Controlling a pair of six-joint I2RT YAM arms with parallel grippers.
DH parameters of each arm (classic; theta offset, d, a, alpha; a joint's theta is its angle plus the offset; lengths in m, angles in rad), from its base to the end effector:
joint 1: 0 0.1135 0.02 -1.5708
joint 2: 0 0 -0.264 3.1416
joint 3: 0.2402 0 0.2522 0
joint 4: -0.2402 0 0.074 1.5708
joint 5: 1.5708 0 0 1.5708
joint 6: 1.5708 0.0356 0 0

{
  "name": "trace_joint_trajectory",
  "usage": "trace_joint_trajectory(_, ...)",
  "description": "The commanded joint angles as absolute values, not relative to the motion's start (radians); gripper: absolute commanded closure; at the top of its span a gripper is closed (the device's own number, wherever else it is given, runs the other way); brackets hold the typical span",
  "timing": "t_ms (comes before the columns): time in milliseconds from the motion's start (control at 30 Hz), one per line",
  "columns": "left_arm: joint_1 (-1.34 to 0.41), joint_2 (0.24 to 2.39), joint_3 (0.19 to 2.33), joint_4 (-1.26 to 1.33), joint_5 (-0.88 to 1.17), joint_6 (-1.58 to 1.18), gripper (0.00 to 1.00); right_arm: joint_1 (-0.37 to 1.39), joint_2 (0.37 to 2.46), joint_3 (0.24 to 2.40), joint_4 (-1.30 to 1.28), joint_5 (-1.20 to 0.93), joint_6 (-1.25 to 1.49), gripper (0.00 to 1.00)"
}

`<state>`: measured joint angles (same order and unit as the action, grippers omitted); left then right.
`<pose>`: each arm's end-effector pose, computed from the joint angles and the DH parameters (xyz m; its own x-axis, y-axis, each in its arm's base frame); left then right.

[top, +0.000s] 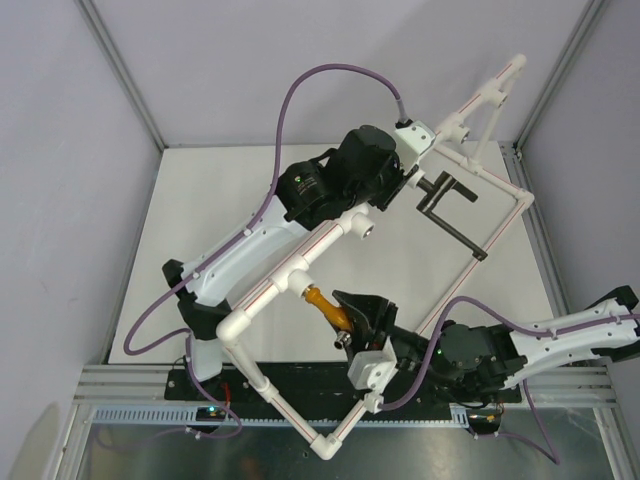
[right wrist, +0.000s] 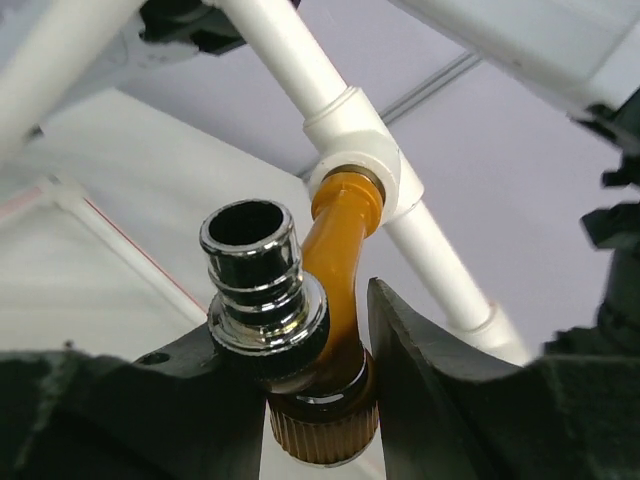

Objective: Install the water faucets
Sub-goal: Screw the water faucet onto the adaptor.

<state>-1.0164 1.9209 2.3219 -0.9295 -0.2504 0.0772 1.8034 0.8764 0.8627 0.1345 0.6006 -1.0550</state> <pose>0.2214 -0.3408 0.4576 -0.2098 0.4808 -0.8514 0.7294 0.6568 0.1912 -0.0264 0.1987 0.3855 0.7971 -0.2516 -0.5489 -0.4839 0.2775 -0.8300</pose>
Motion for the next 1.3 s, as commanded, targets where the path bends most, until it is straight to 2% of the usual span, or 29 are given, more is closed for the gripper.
trace_joint_trajectory(0,-0.966,2.083,2.202,-1.218,-0.286,0.134,0.97,1.857,0.857,0.825,0.415,0.447,-0.592,1.00)
trace_joint_trajectory(167,-0.966,2.080,2.203,-1.219,-0.289,0.135,0.97,1.850,0.855,0.761,0.707,0.507,-0.256,1.00)
trace_joint_trajectory(367,-0.966,2.083,2.204,-1.219,-0.287,0.134,0.97,1.833,0.883,0.705,1.018,0.694,0.214,1.00)
trace_joint_trajectory(633,-0.969,2.081,2.208,-1.220,-0.279,0.130,0.97,1.772,0.865,0.675,1.072,0.895,0.930,1.00)
trace_joint_trajectory(800,-0.969,2.076,2.207,-1.220,-0.279,0.126,0.97,1.752,0.886,0.663,1.186,0.895,1.040,0.98)
trace_joint_trajectory(933,-0.969,2.074,2.205,-1.220,-0.280,0.127,0.97,1.723,0.867,0.638,1.180,0.854,1.036,0.68)
trace_joint_trajectory(1100,-0.969,2.075,2.203,-1.220,-0.278,0.128,0.97,1.702,0.770,0.569,1.040,0.773,0.953,0.33)
trace_joint_trajectory(1200,-0.969,2.077,2.203,-1.221,-0.277,0.128,0.97,1.701,0.680,0.513,0.957,0.742,0.891,0.08)
trace_joint_trajectory(1267,-0.969,2.079,2.203,-1.220,-0.276,0.128,0.97,1.701,0.617,0.488,0.889,0.734,0.869,0.03)
